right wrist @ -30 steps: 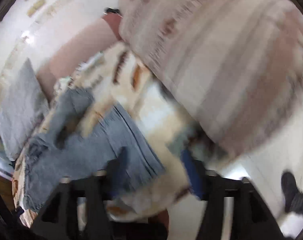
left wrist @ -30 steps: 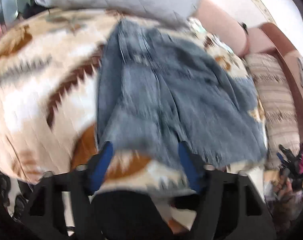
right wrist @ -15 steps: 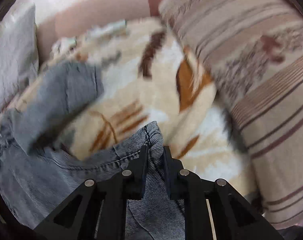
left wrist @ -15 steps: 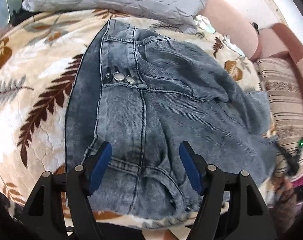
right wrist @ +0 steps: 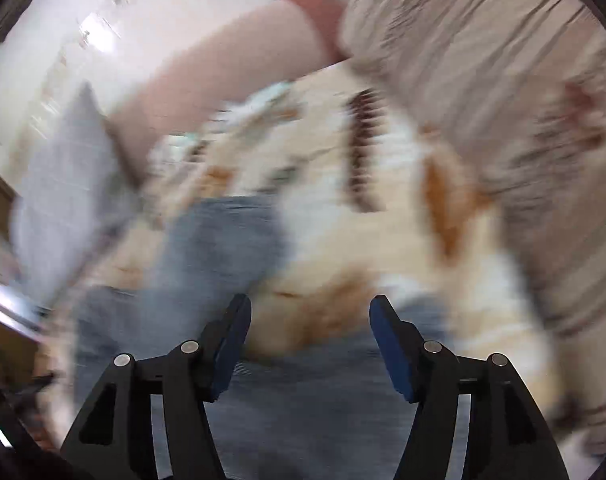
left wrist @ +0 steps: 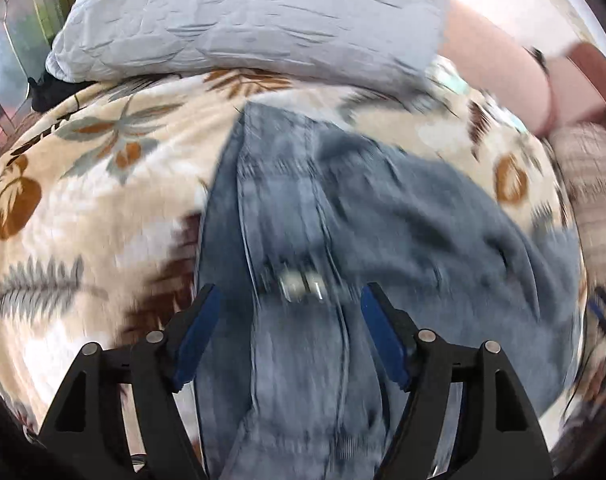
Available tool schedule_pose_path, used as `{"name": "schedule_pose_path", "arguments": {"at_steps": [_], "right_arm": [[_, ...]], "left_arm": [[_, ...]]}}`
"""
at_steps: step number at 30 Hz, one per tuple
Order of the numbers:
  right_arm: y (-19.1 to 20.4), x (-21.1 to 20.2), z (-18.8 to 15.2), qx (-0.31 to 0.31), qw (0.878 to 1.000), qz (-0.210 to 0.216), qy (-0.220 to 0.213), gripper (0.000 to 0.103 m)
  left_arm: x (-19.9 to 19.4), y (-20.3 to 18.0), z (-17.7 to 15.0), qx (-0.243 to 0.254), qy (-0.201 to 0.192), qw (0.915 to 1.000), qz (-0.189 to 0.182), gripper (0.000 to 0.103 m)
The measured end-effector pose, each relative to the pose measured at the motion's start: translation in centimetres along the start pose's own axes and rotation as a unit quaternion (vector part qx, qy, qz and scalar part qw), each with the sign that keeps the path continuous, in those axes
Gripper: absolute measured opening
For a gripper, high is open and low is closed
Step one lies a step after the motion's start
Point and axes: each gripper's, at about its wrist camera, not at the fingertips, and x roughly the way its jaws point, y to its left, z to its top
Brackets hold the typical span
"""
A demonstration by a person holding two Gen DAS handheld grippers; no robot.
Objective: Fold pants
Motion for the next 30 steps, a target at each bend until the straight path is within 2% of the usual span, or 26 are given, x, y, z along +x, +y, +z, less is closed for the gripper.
{"name": "schedule_pose_path", "arguments": {"at_steps": [2,4,6,7,8,9,10,11,12,13,14,15,16,17,19,20,22,25,28,29,30], "right_arm": [[0.7,2.7,0.5,0.030,0.999,0.035,0.019,0.064],[0.9,5.2,1.0,0.054,0.997,0.038,0.034,0.064],[0.1,7.6,1.1,0.108,0.990,0.075,0.052,0.064],[-0.4,8.7,1.0,0.142,0.983,0.102,0.062,0.064],[-0.6,9.3,1.0,0.164,0.977,0.117,0.064,0.057],[-0.4,9.4,1.5,0.168,0.976,0.125,0.052,0.043],[0.0,8.9,2.6,0.159,0.978,0.128,0.029,0.007],[0.8,8.0,4.1,0.146,0.981,0.127,-0.005,0.007],[1.5,7.0,5.5,0.130,0.984,0.115,-0.038,0.007],[2.3,6.0,7.0,0.108,0.988,0.082,-0.072,0.009],[2.8,5.6,8.4,0.090,0.992,0.022,-0.089,0.017],[3.0,6.1,9.6,0.078,0.993,-0.032,-0.084,0.025],[2.7,7.0,10.9,0.065,0.994,-0.073,-0.058,0.041],[2.3,7.2,11.4,0.062,0.993,-0.084,-0.052,0.040],[1.0,6.6,11.4,0.069,0.993,-0.081,-0.059,0.043],[0.0,6.5,11.0,0.079,0.993,-0.061,-0.056,0.054],[-1.3,7.3,10.4,0.095,0.993,-0.047,-0.047,0.062],[-2.9,9.6,9.5,0.127,0.991,-0.037,-0.019,0.062],[-3.2,12.3,8.5,0.158,0.987,0.016,-0.010,0.062],[-3.0,13.4,8.4,0.154,0.988,0.020,-0.003,0.062],[-2.6,14.3,8.3,0.149,0.989,0.016,0.003,0.062]], "left_arm": [[2.0,1.1,2.4,-0.032,0.020,0.9993,-0.009,0.072],[4.0,2.2,4.0,-0.070,0.040,0.9965,-0.022,0.073],[5.4,3.0,4.7,-0.100,0.055,0.9918,-0.058,0.073],[6.5,3.3,5.1,-0.117,0.068,0.9872,-0.084,0.073],[7.6,3.4,5.4,-0.134,0.083,0.9822,-0.101,0.073],[8.2,3.3,5.7,-0.145,0.090,0.9788,-0.113,0.070],[8.3,2.9,6.1,-0.142,0.080,0.9800,-0.115,0.065],[7.8,2.2,6.5,-0.130,0.062,0.9836,-0.108,0.049],[7.6,1.9,7.0,-0.122,0.049,0.9861,-0.101,0.043],[7.6,1.9,7.4,-0.123,0.038,0.9877,-0.088,0.043],[7.9,1.9,7.8,-0.128,0.036,0.9887,-0.070,0.041],[8.3,2.2,8.2,-0.131,0.040,0.9892,-0.053,0.035],[8.8,2.6,8.3,-0.136,0.048,0.9886,-0.042,0.032],[9.0,3.3,8.4,-0.146,0.053,0.9870,-0.044,0.031],[8.6,4.5,8.2,-0.157,0.043,0.9848,-0.060,0.031],[8.3,5.0,8.1,-0.160,0.039,0.9838,-0.069,0.031],[7.9,5.5,7.9,-0.163,0.039,0.9824,-0.083,0.033],[8.0,4.8,7.6,-0.156,0.047,0.9825,-0.090,0.049],[8.4,3.7,7.1,-0.142,0.055,0.9820,-0.111,0.063],[8.4,3.3,6.9,-0.136,0.056,0.9831,-0.109,0.068],[8.6,3.0,6.8,-0.133,0.056,0.9842,-0.102,0.067]]}}
